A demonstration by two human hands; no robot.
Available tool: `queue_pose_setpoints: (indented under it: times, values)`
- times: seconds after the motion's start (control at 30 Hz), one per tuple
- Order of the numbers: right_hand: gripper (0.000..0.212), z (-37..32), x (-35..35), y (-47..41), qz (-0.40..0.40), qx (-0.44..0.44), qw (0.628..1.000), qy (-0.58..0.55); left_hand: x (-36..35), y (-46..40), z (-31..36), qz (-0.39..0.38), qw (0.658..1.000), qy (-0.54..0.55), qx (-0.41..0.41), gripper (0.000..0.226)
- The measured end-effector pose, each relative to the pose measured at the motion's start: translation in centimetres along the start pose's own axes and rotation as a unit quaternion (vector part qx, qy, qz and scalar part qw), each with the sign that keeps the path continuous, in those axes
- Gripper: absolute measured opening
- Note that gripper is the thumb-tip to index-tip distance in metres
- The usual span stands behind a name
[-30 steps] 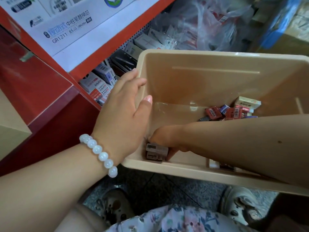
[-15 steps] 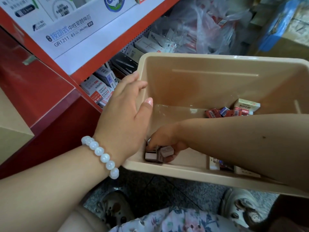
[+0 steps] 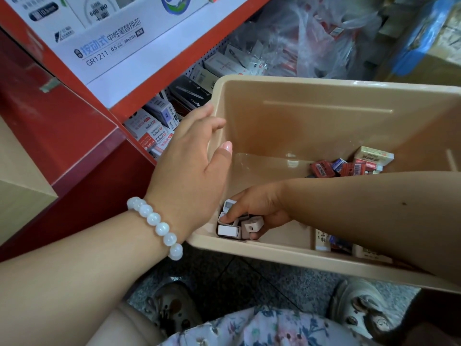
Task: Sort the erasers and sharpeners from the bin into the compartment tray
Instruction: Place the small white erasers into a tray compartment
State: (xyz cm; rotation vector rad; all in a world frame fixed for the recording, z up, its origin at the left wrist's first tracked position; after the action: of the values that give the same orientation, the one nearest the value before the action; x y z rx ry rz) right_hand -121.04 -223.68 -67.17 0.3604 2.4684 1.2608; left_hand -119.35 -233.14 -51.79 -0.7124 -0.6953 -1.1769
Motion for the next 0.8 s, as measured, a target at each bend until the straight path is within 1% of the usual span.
queue_pose_setpoints:
  times: [0.13, 0.2, 0.3, 0.37, 0.53, 0.6, 0.67, 0.73, 0.8]
  values:
    - [0.011, -0.4, -0.3, 0.4, -0.024, 0.029, 0.999, 0.034, 0.0, -0.1, 0.1, -0.001, 1.0, 0.003, 0.003, 0.04]
    - [0.009, -0.6, -0.4, 0.6, -0.023, 0.044, 0.997, 0.051, 0.0, 0.0, 0.2, 0.004, 1.0, -0.001, -0.002, 0.045]
    - [0.009, -0.7, -0.3, 0.7, -0.021, 0.049, 0.997, 0.049, 0.0, 0.0, 0.0, -0.001, 1.0, 0.0, 0.002, 0.038]
    - [0.007, -0.7, -0.1, 0.9, -0.028, 0.039, 0.999, 0.022, 0.0, 0.0, -0.1, 0.0, 1.0, -0.002, -0.001, 0.036]
    - [0.006, -0.8, 0.9, 2.9, -0.064, 0.004, 0.994, -0.092, 0.0, -0.2, 0.1, 0.002, 1.0, -0.012, -0.015, 0.037]
    - [0.006, -1.1, 1.9, 4.5, -0.053, 0.007, 0.99, -0.129, 0.2, -0.3, 0.3, 0.009, 1.0, -0.013, -0.009, 0.041]
    - [0.004, -1.5, 3.0, 6.0, -0.028, 0.01, 0.986, -0.164, 0.9, -0.4, 0.7, 0.035, 0.999, -0.008, -0.006, 0.048]
    - [0.006, -2.2, 4.3, 7.9, 0.013, 0.022, 0.983, -0.184, 2.1, -0.3, 1.8, 0.073, 0.997, 0.026, -0.021, 0.046]
    - [0.007, -3.5, 4.9, 10.0, 0.025, 0.051, 0.976, -0.21, 2.8, -0.3, 2.6, 0.09, 0.988, 0.126, -0.014, 0.041]
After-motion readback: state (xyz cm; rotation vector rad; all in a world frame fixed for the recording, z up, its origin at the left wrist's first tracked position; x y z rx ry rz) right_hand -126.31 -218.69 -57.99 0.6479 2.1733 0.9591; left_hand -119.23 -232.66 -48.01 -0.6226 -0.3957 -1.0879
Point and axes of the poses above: each hand's wrist, its own y-axis away from the middle knuckle, its own x-axis out of the back of the hand, z = x × y, the point moved 6 cm from there along -y, towards the middle knuckle, and after that the axes turned 1 degree about -z, right-handed, at the moved point
